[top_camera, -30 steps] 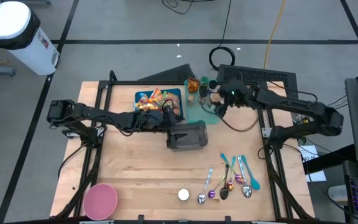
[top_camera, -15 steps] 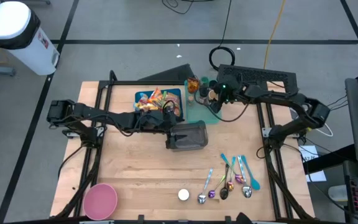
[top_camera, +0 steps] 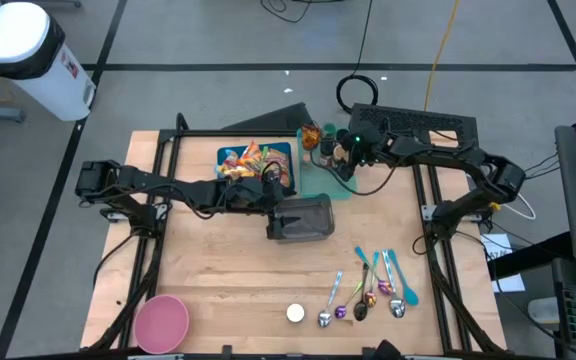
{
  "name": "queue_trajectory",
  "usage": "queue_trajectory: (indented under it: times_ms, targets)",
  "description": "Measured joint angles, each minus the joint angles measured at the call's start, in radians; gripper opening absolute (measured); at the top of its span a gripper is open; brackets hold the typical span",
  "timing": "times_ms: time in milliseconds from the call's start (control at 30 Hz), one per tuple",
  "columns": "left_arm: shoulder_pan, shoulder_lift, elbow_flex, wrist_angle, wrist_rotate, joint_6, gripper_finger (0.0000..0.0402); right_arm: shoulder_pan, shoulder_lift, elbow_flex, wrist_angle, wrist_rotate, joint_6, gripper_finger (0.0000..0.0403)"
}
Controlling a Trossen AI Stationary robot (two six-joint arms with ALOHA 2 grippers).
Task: Pick & Place Food Item
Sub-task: Put the golden seasoning bottle into the green bin, then put the white seasoning bottle into the green bin
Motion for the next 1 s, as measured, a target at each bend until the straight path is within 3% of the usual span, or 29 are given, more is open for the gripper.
queue_trajectory:
  times_ms: [133, 200, 433, 633, 1000]
  targets:
    - [0.000, 0.000, 0.000, 0.002, 0.000, -0.021, 0.0367, 0.004, -0.024, 0.000, -0.009, -0.004, 0.001, 0.0376]
    - [0.000, 0.000, 0.000, 0.000, 0.000, -0.048, 0.0367, 0.013, -0.057, 0.000, -0.018, -0.004, 0.001, 0.0390]
    - [-0.011, 0.001, 0.000, -0.076, 0.011, -0.091, 0.0367, 0.095, -0.254, 0.000, -0.080, -0.004, 0.005, 0.0377]
    - [-0.058, 0.001, -0.010, -0.121, 0.116, -0.183, 0.0367, 0.263, -0.437, 0.000, -0.153, -0.005, 0.009, 0.0377]
    - [-0.287, 0.001, -0.202, 0.204, 0.039, -0.336, 0.0367, 0.647, -0.602, -0.008, -0.129, -0.003, 0.087, 0.0377]
